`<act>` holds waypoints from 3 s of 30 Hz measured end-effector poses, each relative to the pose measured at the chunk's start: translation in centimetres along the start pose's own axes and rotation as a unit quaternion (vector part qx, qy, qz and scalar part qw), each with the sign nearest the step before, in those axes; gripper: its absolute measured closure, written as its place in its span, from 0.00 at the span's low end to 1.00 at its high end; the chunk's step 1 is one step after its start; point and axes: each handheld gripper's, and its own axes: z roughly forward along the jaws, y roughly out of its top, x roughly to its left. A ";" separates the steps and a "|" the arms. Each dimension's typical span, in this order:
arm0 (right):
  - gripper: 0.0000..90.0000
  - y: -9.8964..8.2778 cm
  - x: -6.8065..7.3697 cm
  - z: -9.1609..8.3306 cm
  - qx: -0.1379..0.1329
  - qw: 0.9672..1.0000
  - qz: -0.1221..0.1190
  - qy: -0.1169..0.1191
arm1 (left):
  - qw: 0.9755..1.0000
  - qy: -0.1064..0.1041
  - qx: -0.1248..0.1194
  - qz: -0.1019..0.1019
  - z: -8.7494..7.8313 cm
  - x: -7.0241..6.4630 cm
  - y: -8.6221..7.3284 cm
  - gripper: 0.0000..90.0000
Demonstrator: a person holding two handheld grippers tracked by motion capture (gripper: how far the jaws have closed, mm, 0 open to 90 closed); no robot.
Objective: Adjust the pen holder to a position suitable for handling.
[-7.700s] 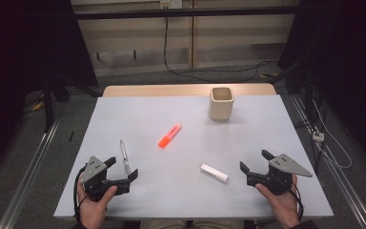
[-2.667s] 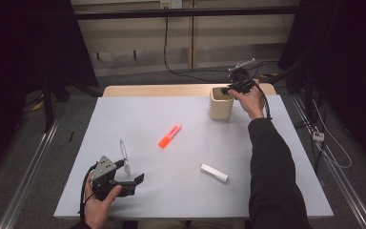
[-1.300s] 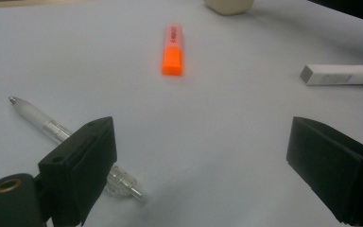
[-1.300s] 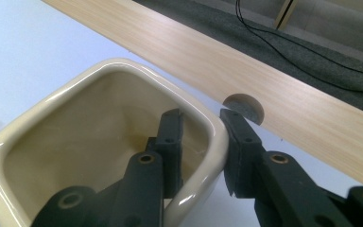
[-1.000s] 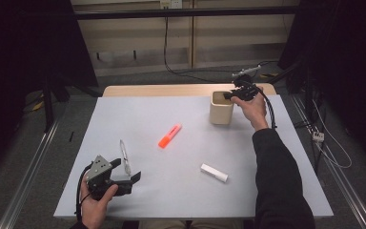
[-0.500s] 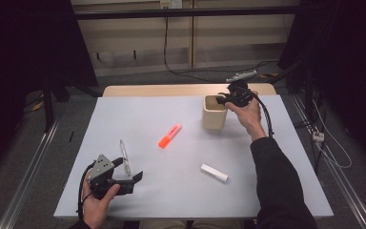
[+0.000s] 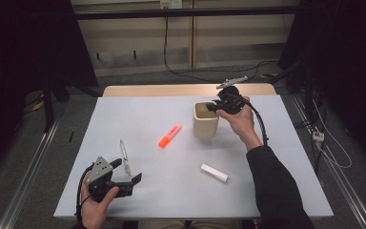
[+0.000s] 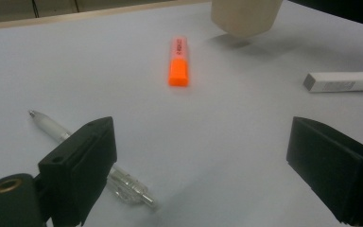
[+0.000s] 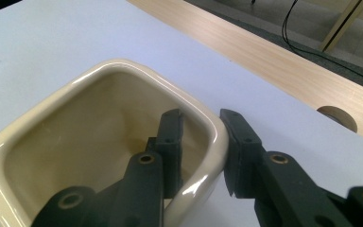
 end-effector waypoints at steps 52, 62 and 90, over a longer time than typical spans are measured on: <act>0.69 -2.8 4.1 0.6 -0.012 1.000 0.015 0.010 | 1.000 0.015 0.009 -0.012 0.0 0.4 -0.3 0.07; 0.40 -2.9 4.0 -1.0 -0.031 0.999 0.011 0.001 | 1.000 0.014 0.011 -0.010 0.1 0.4 -0.3 0.07; 0.09 -5.5 3.5 -3.9 -0.058 0.997 0.034 0.027 | 1.000 0.018 0.009 -0.012 -0.1 0.3 -0.4 0.07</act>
